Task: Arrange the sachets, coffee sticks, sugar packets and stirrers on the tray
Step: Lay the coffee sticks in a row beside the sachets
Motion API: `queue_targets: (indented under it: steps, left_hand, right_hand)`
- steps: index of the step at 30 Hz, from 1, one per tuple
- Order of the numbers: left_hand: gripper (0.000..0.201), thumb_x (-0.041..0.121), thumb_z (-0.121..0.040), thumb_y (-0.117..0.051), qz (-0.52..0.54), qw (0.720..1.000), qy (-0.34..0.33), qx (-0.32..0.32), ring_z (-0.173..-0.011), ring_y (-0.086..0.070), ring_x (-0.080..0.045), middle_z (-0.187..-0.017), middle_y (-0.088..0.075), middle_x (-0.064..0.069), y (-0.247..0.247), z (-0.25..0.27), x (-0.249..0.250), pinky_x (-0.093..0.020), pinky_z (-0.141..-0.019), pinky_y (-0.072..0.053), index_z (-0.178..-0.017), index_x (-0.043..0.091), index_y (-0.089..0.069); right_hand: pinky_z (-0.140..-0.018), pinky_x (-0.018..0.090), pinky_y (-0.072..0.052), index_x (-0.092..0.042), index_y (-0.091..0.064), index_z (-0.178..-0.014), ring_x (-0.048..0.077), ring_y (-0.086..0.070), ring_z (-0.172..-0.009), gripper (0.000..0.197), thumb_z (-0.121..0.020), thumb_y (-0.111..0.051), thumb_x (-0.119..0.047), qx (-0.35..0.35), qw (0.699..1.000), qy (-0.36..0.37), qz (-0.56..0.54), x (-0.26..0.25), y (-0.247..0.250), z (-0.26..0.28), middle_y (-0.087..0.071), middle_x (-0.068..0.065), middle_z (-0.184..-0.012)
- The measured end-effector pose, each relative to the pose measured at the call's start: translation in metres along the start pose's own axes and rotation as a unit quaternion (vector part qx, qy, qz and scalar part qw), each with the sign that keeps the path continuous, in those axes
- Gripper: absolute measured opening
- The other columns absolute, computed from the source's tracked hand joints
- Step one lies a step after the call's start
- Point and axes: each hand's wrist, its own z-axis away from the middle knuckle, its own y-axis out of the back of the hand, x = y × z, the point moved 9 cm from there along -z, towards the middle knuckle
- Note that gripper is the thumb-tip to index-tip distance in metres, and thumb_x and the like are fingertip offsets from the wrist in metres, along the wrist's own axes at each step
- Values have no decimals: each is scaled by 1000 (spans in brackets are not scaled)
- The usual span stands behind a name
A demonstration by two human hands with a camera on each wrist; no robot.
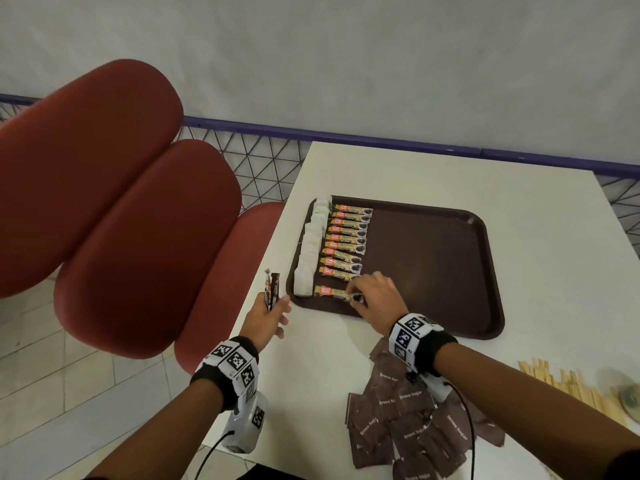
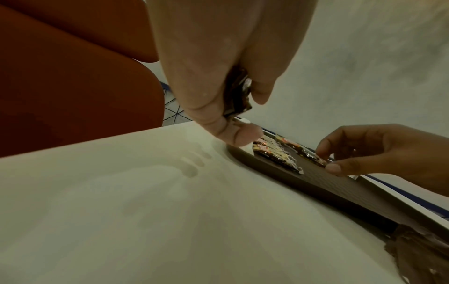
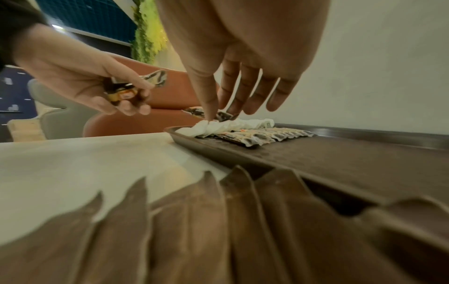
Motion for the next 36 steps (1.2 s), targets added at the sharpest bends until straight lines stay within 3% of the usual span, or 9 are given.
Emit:
queue_targets:
  steps: [5,11,16,23,26,29,33,36]
  left_hand:
    - [10,26,-95,-50,3,1000,21,-1,-64,-49,-17,-86,-57,-6,7,2,-12,-28,-47,-42,-90,18,-52]
    - [10,26,-92,-57,16,999,29,-17,-70,-52,-18,-84,-52,-3,9,5,-19,-30,-52,-50,-98,18,-58]
    - [23,20,-90,-60,8,999,34,-23,-71,-52,-17,-86,-54,-3,7,8,-21,-29,-52,-52,-111,10,-58]
    - [20,14,-87,-63,-23,998,18,-51,-64,-53,-17,-80,-55,-8,-2,7,-15,-25,-49,-50,-105,4,-61]
    - [10,13,-86,-66,-56,996,0,-63,-63,-54,-18,-73,-55,-5,-9,6,-9,-26,-52,-50,-94,9,-63]
    - [6,13,-84,-67,-100,992,-24,-68,-57,-52,-19,-69,-56,-1,-15,4,-3,-28,-57,-48,-86,17,-64]
    - [16,9,-83,-67,-122,988,-58,-75,-44,-50,-8,-81,-57,-2,-29,4,9,-20,-52,-45,-98,15,-65]
    - [19,9,-84,-67,-106,988,-62,-91,-47,-50,-6,-78,-56,1,-37,8,15,-20,-50,-45,-102,15,-66]
  right_hand:
    - [-94,30,-31,-21,-57,-111,19,-45,-109,21,-90,-55,-22,16,997,-63,31,20,-4,-9,-59,-4,-116]
    - [-96,30,-30,-21,-56,-111,20,-43,-112,21,-91,-54,-23,1,996,-55,67,13,-13,-22,-57,-5,-120]
    - [-96,32,-31,-21,-54,-115,21,-41,-115,24,-91,-53,-25,-8,994,-60,88,9,-13,-25,-53,-1,-122]
    - [-95,30,-32,-22,-55,-116,21,-41,-115,25,-91,-53,-27,1,998,-53,45,5,-2,-19,-52,-1,-120]
    - [-95,30,-32,-21,-56,-117,20,-41,-113,27,-91,-53,-24,-34,999,-21,-16,-6,-4,-15,-52,-1,-119]
    - [-88,31,-39,-18,-60,-114,17,-49,-99,24,-92,-53,-26,-64,989,-6,-131,-21,-5,-11,-58,-1,-101]
    - [-71,19,-37,-13,-58,-117,4,-48,-71,27,-92,-54,-23,-69,966,-31,-248,-34,-4,-7,-55,-5,-87]
    - [-75,19,-35,-15,-57,-117,2,-41,-75,30,-87,-60,-18,-56,974,14,-217,-43,1,-7,-55,-1,-91]
